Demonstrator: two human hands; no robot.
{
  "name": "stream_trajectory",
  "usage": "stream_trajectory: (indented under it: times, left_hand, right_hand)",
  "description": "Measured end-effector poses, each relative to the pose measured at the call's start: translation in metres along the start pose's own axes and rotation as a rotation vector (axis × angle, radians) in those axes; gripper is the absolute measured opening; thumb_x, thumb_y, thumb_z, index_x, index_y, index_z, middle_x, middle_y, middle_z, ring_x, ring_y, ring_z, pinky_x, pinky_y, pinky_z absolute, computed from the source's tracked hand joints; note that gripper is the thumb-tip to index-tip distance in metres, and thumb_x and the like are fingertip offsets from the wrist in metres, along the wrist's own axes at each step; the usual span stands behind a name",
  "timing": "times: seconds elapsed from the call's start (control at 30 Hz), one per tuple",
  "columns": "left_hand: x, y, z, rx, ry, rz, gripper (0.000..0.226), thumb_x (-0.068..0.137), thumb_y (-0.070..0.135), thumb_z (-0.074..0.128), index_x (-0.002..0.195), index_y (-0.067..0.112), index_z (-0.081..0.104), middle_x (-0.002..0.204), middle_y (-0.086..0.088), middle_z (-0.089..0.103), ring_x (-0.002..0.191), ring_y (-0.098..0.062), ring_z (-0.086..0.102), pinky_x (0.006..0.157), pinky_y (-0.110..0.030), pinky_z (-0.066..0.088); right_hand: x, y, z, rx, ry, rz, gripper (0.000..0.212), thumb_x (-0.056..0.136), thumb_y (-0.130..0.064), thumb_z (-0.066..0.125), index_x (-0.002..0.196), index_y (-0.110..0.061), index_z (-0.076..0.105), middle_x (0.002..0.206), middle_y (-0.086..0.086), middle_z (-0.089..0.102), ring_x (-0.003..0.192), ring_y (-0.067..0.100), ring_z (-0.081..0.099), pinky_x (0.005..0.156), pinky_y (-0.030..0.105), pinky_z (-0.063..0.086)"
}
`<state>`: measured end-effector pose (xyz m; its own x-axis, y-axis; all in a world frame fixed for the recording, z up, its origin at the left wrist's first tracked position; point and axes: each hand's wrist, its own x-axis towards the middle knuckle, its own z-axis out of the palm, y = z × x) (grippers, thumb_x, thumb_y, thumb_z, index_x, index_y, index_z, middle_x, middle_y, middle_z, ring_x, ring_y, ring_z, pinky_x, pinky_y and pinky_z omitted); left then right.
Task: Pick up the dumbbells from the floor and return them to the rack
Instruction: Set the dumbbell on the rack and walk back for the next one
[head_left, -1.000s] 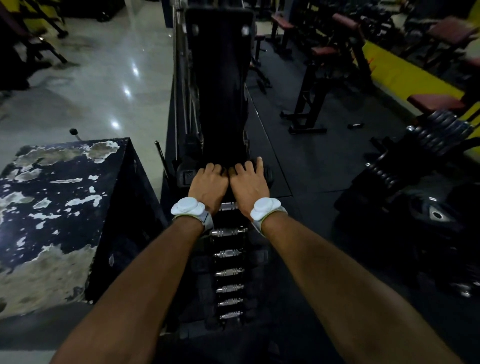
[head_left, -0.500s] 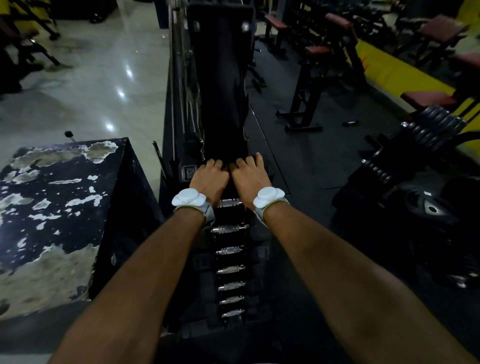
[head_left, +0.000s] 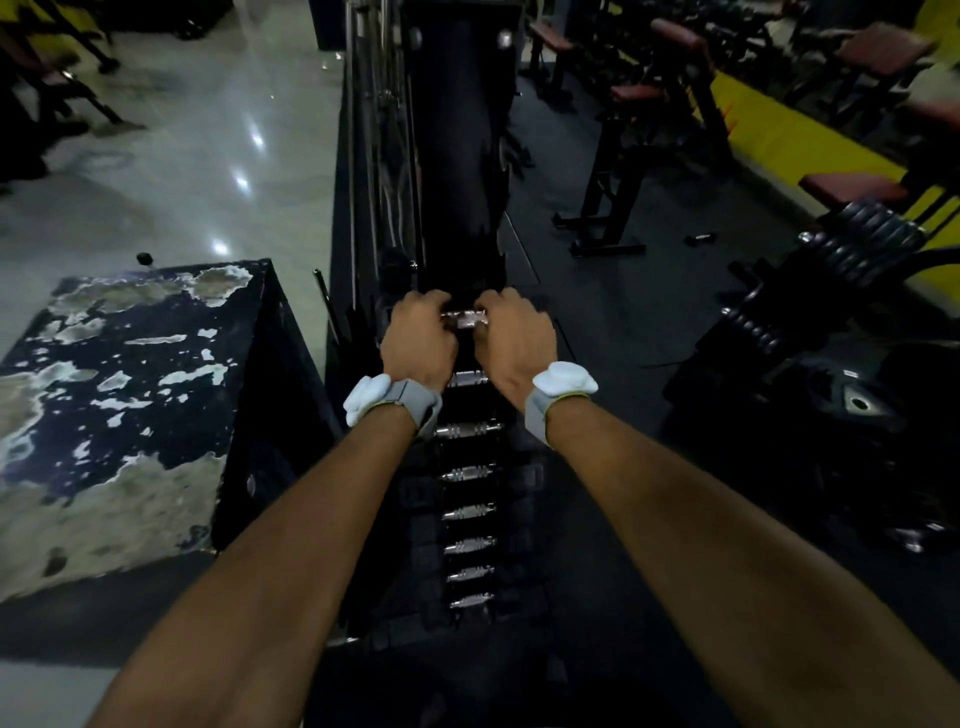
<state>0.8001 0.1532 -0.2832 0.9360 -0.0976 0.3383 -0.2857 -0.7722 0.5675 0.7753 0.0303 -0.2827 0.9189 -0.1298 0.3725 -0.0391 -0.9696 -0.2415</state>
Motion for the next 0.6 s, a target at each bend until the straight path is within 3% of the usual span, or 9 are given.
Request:
stream_trajectory:
  times: [0.07, 0.17, 0.33, 0.47, 0.6]
  left_hand:
    - [-0.007, 0.007, -0.011, -0.190, 0.107, -0.178, 0.033, 0.088, 0.020, 0.065, 0.121, 0.023, 0.069, 0.114, -0.003, 0.069, 0.106, -0.024, 0.065, 0.088, -0.033, 0.053]
    - [-0.016, 0.019, -0.031, -0.364, 0.140, -0.336, 0.032, 0.088, 0.023, 0.069, 0.121, 0.021, 0.067, 0.110, 0.002, 0.072, 0.103, -0.016, 0.066, 0.084, -0.019, 0.045]
    - [-0.036, 0.033, -0.058, -0.353, 0.283, -0.430, 0.030, 0.087, 0.026, 0.070, 0.117, 0.020, 0.068, 0.106, 0.004, 0.073, 0.100, -0.014, 0.067, 0.083, -0.020, 0.048]
    - [-0.059, 0.045, -0.069, -0.357, 0.428, -0.525, 0.026, 0.087, 0.024, 0.068, 0.112, 0.020, 0.069, 0.099, 0.004, 0.073, 0.094, -0.013, 0.066, 0.079, -0.018, 0.044]
    - [-0.095, 0.063, -0.077, -0.406, 0.596, -0.575, 0.024, 0.087, 0.028, 0.071, 0.109, 0.020, 0.072, 0.088, 0.009, 0.068, 0.091, -0.013, 0.068, 0.083, -0.023, 0.050]
  right_hand:
    - [-0.001, -0.011, -0.009, 0.238, 0.002, 0.133, 0.029, 0.089, -0.022, 0.060, 0.118, -0.022, 0.065, 0.114, 0.006, 0.063, 0.101, 0.031, 0.064, 0.079, 0.038, 0.048]
    - [0.000, -0.027, -0.022, 0.484, -0.015, 0.236, 0.025, 0.090, -0.027, 0.061, 0.115, -0.026, 0.067, 0.109, -0.002, 0.071, 0.103, 0.025, 0.067, 0.079, 0.031, 0.050]
    - [-0.006, -0.044, -0.039, 0.767, -0.093, 0.252, 0.022, 0.090, -0.028, 0.065, 0.111, -0.025, 0.071, 0.101, -0.007, 0.075, 0.100, 0.017, 0.068, 0.076, 0.022, 0.045]
    - [-0.017, -0.045, -0.048, 0.966, -0.149, 0.283, 0.014, 0.086, -0.030, 0.070, 0.099, -0.026, 0.075, 0.090, -0.011, 0.075, 0.092, 0.013, 0.071, 0.082, 0.028, 0.057]
    - [-0.040, -0.050, -0.058, 1.199, -0.284, 0.266, 0.012, 0.076, -0.036, 0.072, 0.081, -0.026, 0.075, 0.078, -0.008, 0.076, 0.080, 0.015, 0.074, 0.081, 0.043, 0.062]
